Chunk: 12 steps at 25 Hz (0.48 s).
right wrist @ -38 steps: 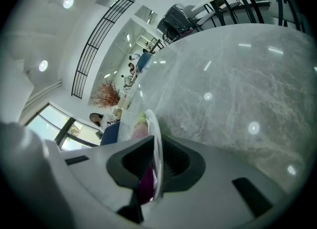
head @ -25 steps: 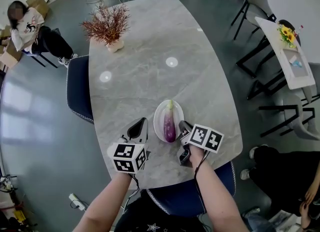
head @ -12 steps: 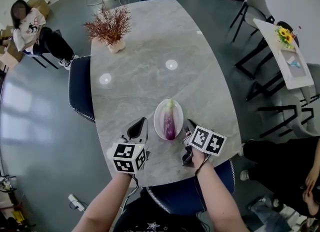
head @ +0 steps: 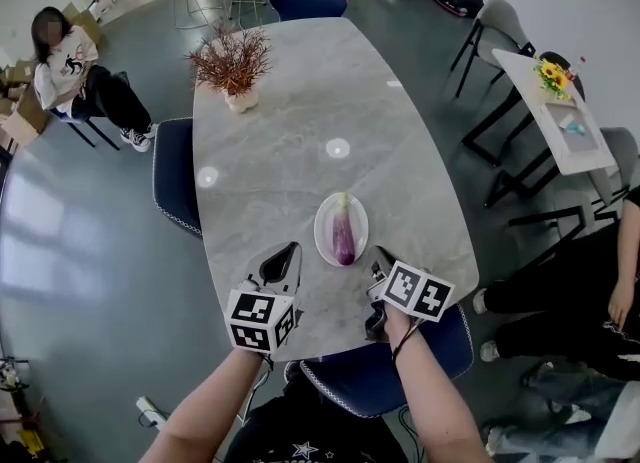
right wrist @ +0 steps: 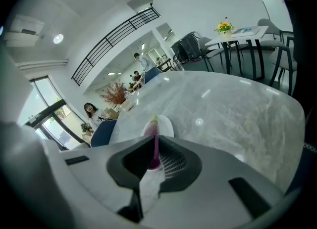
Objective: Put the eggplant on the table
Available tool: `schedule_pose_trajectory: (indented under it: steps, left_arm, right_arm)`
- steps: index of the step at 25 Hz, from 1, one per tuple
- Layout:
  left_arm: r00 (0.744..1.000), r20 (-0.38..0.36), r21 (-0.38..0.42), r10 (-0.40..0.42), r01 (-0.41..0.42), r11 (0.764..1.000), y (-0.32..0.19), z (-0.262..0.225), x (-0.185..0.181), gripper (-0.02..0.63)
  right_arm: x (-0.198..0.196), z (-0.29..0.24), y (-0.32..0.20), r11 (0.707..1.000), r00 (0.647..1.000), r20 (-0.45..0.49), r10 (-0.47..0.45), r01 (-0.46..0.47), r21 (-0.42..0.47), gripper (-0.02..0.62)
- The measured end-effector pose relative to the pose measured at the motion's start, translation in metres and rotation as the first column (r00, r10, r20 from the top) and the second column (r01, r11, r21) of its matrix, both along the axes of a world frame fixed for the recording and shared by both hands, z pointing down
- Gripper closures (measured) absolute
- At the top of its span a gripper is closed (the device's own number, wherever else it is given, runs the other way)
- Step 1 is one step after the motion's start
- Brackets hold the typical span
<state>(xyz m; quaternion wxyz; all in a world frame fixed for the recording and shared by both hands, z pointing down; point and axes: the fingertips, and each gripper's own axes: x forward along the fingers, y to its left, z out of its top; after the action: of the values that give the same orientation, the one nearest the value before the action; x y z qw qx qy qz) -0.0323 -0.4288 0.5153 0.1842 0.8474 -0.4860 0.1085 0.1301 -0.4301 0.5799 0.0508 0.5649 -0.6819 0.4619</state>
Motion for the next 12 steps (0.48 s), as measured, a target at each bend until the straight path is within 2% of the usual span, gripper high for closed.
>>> schedule_pose_trajectory:
  steps: [7,8,12]
  left_arm:
    - [0.997,-0.022,0.052,0.074,-0.073,0.996,0.045,-0.019,-0.002,0.600]
    - [0.996,-0.025,0.058,0.086,-0.084,0.995,0.051,-0.022,-0.002,0.600]
    - [0.990,-0.053,0.075,0.129,-0.124,0.989,0.072,-0.029,0.002,0.600]
  right_arm:
    - [-0.008,-0.020,0.047,0.997,0.998,0.027,0.063,-0.064,0.041,0.568]
    - [-0.009,-0.025,0.054,0.996,0.997,0.027,0.070,-0.072,0.048,0.591]
    - [-0.011,-0.045,0.083,0.992,0.996,0.010,0.092,-0.093,0.081,0.591]
